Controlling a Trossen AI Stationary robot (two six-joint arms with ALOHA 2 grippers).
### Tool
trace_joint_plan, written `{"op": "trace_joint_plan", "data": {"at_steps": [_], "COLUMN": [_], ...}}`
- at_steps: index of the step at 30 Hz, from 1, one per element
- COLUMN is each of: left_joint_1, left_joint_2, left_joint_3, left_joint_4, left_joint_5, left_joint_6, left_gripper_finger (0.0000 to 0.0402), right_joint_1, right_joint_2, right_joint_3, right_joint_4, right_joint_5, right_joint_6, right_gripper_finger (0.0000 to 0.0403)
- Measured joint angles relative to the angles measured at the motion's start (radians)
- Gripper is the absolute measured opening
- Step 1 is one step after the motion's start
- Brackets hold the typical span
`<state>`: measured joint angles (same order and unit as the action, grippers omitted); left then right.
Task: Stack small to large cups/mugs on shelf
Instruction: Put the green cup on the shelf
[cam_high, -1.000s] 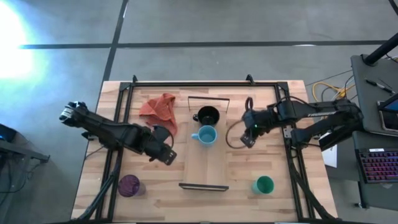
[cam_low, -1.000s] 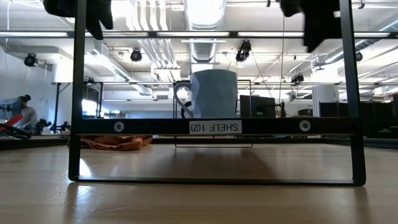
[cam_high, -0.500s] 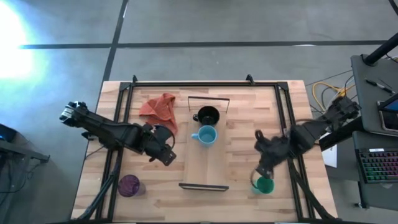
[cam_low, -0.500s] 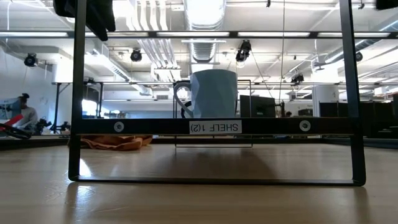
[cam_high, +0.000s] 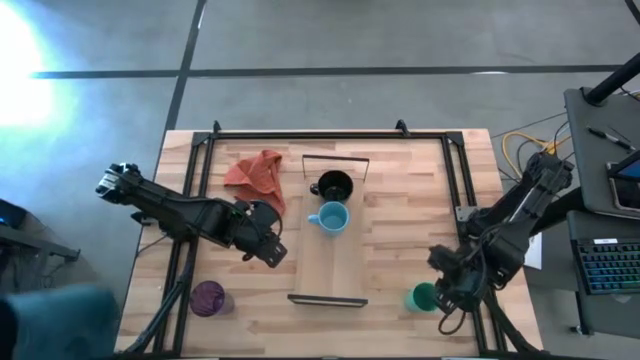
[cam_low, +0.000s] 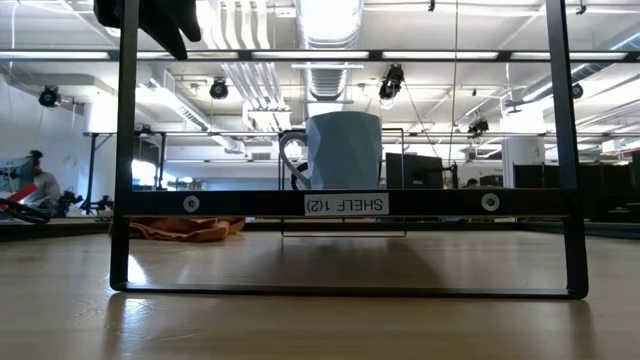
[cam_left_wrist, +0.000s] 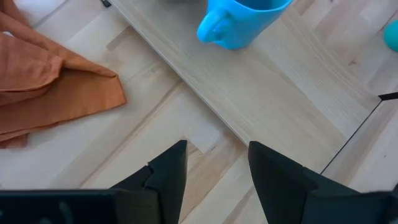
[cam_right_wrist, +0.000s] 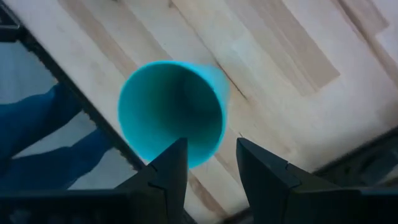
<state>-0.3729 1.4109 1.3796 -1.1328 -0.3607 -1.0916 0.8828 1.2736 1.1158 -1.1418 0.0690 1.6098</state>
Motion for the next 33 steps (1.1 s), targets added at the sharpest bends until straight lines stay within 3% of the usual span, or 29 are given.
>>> {"op": "trace_joint_plan", "data": {"at_steps": [10,20,26,33], "left_joint_1": [0.000,0.000,0.005,0.005], "left_joint_2": [0.000,0.000,0.000,-0.001], "left_joint_3": [0.000,0.000,-0.007,-0.017], "left_joint_4": [-0.001,-0.011,-0.015,-0.047], "left_joint_5": [0.000,-0.016,-0.014,-0.012], "left_joint_6": [0.000,0.033,0.034,0.024], "left_gripper_finger": [0.0157,0.0157,0.0151,0.0103], "right_joint_1": [0.000,-0.034,-0.121,-0.278], "right_joint_2": [0.000,0.000,0.000,-0.001], "right_joint_3": [-0.090,-0.216,-0.202,-0.092], "right_joint_4": [0.064,0.268,0.265,0.146], "right_joint_5": [0.037,0.034,-0.001,-0.043], "right_joint_6": [0.024,0.038,-0.143,-0.353], "right_gripper_finger": [0.0136,0.0114,0.0023,0.0010]}}
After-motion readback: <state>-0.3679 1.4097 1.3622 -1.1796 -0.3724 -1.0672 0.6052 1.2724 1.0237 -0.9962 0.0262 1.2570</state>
